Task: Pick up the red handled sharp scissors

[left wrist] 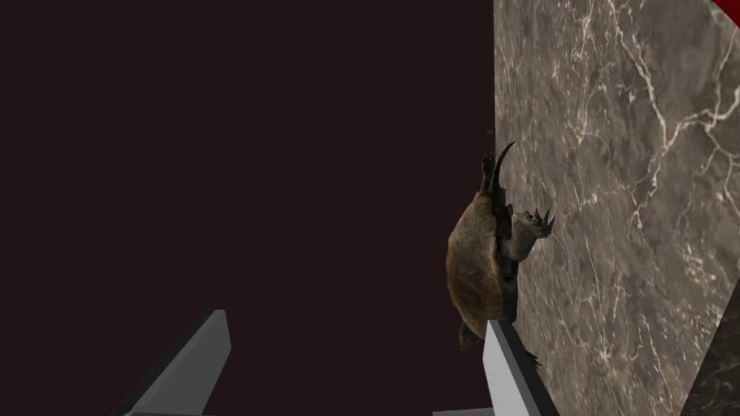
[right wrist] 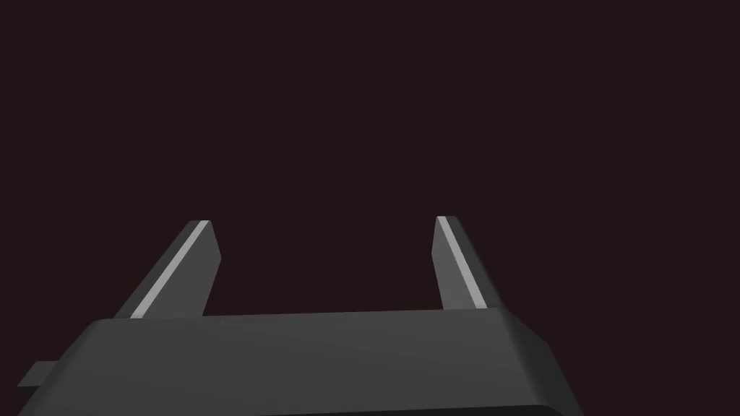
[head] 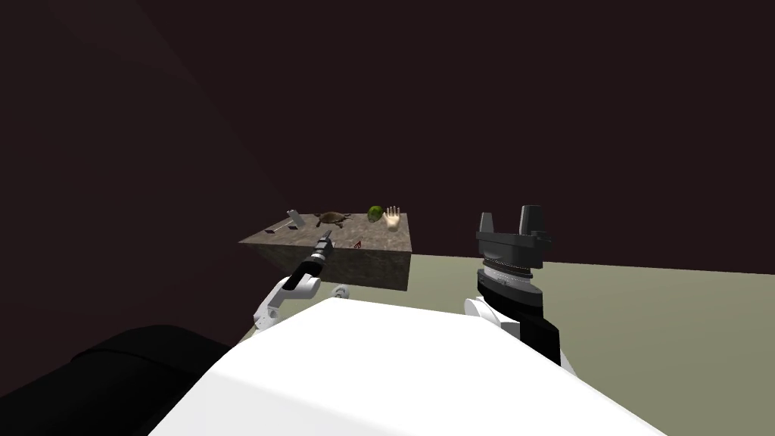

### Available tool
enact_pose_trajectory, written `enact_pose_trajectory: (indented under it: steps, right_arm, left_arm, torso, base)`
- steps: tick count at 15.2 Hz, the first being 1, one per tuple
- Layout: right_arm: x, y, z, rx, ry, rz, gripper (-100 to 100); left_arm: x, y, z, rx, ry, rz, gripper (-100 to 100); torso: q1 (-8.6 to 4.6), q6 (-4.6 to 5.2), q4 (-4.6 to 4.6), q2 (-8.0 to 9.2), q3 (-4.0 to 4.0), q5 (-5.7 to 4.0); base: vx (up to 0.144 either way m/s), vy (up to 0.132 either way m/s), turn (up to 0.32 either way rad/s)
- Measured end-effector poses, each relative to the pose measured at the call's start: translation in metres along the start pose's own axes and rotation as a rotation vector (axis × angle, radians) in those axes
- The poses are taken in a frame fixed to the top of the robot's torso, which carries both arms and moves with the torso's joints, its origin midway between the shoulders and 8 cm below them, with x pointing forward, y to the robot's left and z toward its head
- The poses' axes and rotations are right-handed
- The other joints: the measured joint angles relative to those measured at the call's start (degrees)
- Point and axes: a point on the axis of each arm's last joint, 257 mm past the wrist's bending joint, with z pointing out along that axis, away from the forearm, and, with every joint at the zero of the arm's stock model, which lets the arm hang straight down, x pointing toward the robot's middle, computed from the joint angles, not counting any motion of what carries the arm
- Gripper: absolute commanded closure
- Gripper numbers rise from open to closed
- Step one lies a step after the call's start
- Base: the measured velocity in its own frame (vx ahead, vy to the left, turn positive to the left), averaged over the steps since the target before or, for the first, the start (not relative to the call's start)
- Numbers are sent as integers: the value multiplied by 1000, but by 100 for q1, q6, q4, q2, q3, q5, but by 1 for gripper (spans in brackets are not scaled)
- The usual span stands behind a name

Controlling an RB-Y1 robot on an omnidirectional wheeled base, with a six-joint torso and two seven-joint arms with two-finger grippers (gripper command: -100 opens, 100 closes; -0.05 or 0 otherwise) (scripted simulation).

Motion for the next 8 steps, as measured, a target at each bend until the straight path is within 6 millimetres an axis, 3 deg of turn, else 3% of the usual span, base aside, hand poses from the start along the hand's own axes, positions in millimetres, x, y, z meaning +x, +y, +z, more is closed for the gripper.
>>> enact_pose_trajectory:
  steps: [8]
  right_arm:
    - [0, 0, 0, 0, 0, 0, 0]
  left_arm:
    - [-72, 51, 5, -195, -116, -64, -100]
  torso:
    - [-3, 2, 0, -1, -1, 0]
  base:
    - [19, -33, -129]
